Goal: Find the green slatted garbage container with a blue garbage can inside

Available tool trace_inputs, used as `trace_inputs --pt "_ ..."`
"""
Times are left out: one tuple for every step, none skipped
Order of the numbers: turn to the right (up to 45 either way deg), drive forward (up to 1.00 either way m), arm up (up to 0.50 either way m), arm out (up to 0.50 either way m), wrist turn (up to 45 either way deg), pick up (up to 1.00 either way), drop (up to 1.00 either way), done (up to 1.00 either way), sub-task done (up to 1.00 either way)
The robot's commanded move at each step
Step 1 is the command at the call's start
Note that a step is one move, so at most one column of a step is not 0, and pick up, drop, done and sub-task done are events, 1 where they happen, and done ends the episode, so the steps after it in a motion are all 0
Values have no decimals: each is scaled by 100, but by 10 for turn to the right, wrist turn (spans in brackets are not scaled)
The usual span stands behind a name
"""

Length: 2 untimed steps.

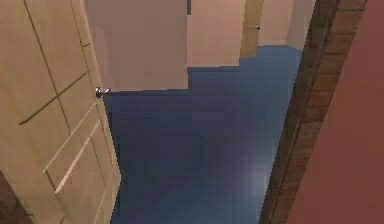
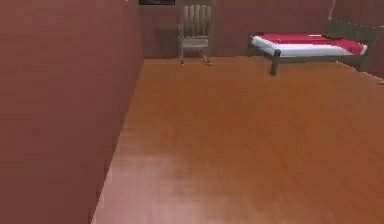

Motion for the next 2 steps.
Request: trace_inputs --pt "60 0 0 0 0 0 0 0 0" --pt "0 25 0 0 0 0 0 0 0"
